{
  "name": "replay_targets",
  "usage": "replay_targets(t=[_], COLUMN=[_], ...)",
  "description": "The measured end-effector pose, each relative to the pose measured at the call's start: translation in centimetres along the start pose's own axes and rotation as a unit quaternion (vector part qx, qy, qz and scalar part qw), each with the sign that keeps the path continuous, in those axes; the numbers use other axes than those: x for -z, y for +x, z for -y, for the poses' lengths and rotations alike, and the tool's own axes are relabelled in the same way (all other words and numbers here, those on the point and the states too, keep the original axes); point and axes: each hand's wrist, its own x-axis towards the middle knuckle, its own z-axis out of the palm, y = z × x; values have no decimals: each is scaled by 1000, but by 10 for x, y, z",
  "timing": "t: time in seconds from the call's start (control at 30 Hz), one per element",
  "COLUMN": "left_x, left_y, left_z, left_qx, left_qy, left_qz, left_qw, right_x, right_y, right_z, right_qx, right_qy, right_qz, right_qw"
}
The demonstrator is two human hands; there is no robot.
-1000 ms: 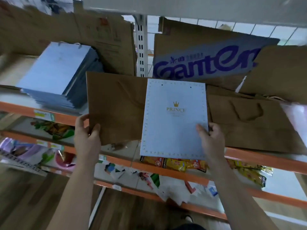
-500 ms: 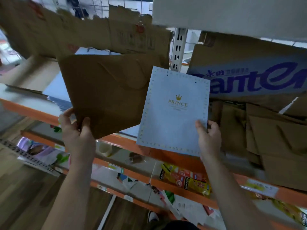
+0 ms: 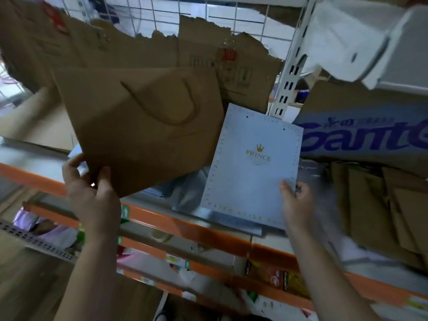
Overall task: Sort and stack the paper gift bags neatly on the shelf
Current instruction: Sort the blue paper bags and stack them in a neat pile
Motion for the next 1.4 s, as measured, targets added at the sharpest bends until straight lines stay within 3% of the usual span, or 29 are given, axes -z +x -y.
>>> replay_targets(t=[0.33,0.57,0.93,1.17,1.4], left_x=[24,28,31,29,28], left_y=[75,82,78,78,77], left_z=[30,40,35,35,37], left_qx=[-14,-6,6,12,8], left_qy=[-41,-47,-60,-78,-87], left_qz=[86,106,76,57,52], left_qw=[995,993,995,995,995], right_x=[-39,-36,-21,-36,-42], right_y=[-45,-62,-66,-58,-65], right_z=[4,5,8,19,24], right_qx=[-32,-44,-35,1,62], right_qy=[-57,-147,-258,-155,-164], right_qz=[-121,-132,-129,-14,29], right_qw=[990,979,957,988,984])
